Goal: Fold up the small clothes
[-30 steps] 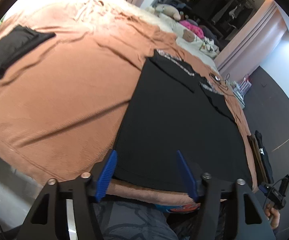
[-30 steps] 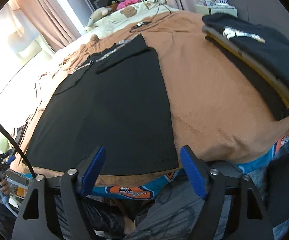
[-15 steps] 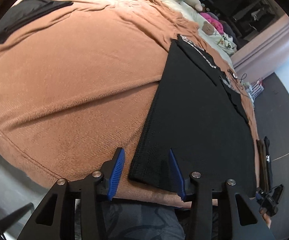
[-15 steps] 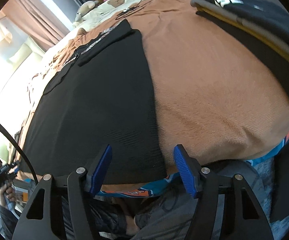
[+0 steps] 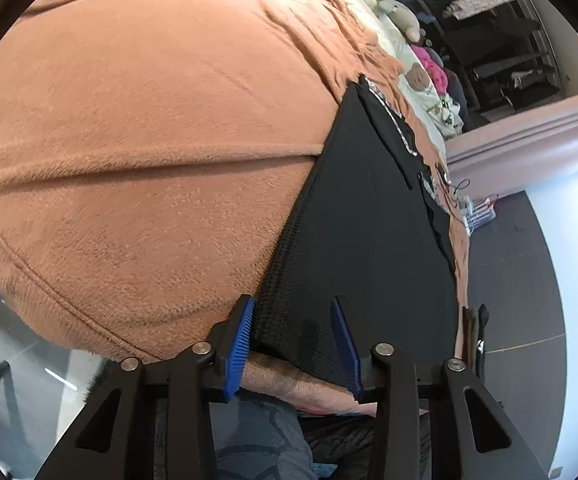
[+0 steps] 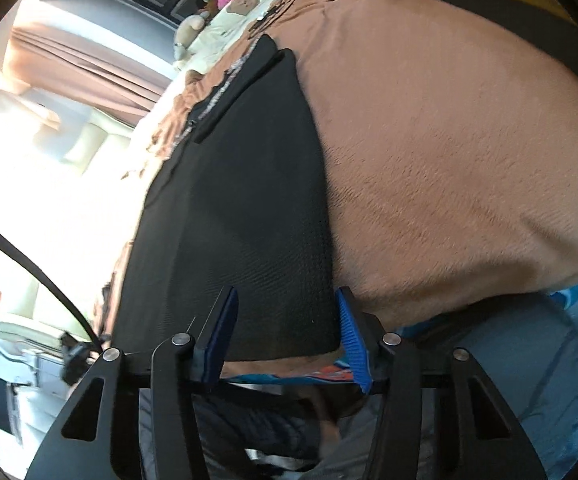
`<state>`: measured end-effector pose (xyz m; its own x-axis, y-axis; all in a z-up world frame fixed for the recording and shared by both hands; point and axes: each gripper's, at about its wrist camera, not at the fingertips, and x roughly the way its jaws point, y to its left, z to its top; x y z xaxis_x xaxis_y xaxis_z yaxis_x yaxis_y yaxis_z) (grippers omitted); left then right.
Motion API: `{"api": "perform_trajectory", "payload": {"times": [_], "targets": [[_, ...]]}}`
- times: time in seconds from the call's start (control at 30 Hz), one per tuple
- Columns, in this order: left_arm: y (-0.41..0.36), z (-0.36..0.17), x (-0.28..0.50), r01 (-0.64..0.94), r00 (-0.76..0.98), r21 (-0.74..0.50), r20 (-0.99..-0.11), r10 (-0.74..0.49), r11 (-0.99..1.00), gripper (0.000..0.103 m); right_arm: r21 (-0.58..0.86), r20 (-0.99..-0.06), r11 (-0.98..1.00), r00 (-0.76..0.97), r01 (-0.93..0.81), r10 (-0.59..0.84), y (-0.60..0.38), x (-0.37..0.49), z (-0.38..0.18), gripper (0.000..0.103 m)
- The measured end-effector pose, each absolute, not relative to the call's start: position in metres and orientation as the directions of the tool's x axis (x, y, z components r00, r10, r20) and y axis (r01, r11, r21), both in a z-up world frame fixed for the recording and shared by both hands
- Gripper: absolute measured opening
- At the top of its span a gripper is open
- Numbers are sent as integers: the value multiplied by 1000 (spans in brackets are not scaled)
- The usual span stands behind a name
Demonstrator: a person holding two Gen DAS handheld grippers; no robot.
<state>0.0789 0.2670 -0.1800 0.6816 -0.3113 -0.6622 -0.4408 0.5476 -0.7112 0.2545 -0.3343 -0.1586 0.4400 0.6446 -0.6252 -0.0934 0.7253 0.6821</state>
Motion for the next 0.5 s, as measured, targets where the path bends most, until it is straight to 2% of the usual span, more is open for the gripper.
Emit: {"api": "perform_trajectory", "payload": {"times": [0.27, 0.5], "targets": [[264, -177, 76, -436, 679, -713, -661, -319, 549, 41, 797, -476, 590, 466, -128, 746, -360, 251, -161, 48], [263, -177, 82, -436, 674, -701, -670, -311, 565, 41, 724, -604, 685, 412, -74, 683, -355, 247, -179, 48]]}}
